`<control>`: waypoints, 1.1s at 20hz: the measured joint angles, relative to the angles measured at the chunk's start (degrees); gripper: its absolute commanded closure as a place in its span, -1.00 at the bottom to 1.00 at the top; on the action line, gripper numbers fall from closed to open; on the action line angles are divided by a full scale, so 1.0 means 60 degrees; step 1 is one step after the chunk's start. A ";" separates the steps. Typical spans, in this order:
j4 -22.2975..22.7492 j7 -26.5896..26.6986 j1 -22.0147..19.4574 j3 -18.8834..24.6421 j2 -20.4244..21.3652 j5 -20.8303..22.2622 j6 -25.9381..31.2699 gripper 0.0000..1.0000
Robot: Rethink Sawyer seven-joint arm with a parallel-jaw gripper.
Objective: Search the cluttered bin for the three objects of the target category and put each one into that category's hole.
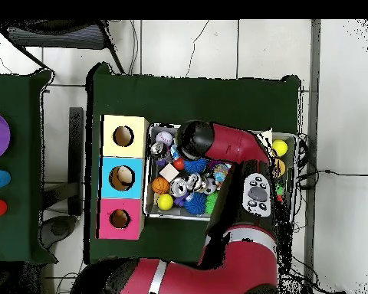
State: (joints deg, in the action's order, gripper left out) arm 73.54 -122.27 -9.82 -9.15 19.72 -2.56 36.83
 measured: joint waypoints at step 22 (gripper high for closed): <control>-0.0599 0.0000 -0.0102 0.0342 -0.0492 0.1038 0.1410 -1.00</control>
State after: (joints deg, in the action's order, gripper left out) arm 69.94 -122.27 -10.43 -7.10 16.77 3.67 45.29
